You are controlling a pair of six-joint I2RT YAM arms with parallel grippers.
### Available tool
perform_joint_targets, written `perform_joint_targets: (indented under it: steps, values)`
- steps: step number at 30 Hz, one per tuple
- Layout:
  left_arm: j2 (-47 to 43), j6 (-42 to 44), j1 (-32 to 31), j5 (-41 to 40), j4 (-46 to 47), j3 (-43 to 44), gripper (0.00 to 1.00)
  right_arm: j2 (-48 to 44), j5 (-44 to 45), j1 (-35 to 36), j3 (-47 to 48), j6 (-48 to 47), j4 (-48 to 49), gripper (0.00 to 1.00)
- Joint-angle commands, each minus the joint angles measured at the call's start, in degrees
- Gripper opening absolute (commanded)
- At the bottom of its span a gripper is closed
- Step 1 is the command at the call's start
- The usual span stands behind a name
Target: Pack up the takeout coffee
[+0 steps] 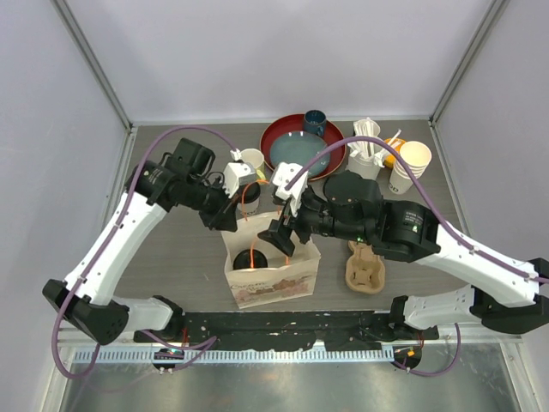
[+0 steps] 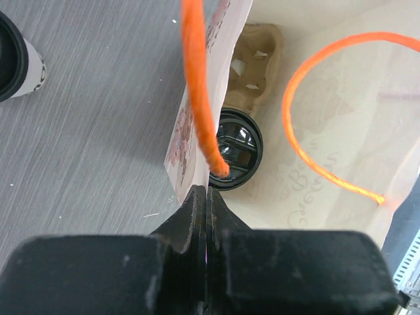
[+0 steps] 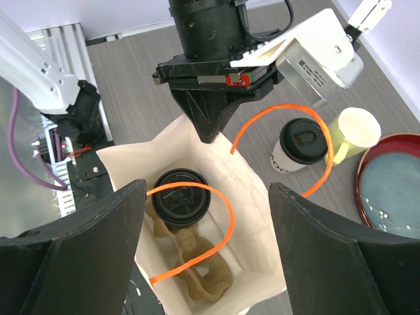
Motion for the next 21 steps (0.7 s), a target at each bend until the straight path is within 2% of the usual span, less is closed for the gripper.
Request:
perform_joint_targets:
  steps: [1,8,12,18,21]
  values:
    - [1.65,-5.49,-0.25,-2.32,1.29,3.32,0.0,-3.14,6.39,0.09,0.53,1.4,-1.15,0.81]
    - [-1.86,-8.13,-0.25,-2.23,1.12,2.09,0.0,-6.65,14.03,0.0,1.84,3.95,-2.2,0.83]
    - [-4.67,-8.4,-0.17,-5.3,1.12,0.25,0.0,-6.04,25.08,0.09,4.91,5.88,-4.04,0.84]
    - [-6.96,-6.29,1.68,-8.82,-2.48,-0.55,0.0,-0.69,32.05,-1.04,9.66,8.78,-6.42,0.85]
    - [-7.05,-5.59,3.08,-9.97,-4.85,-0.9,0.0,3.97,32.33,-5.16,13.61,11.94,-8.79,0.85]
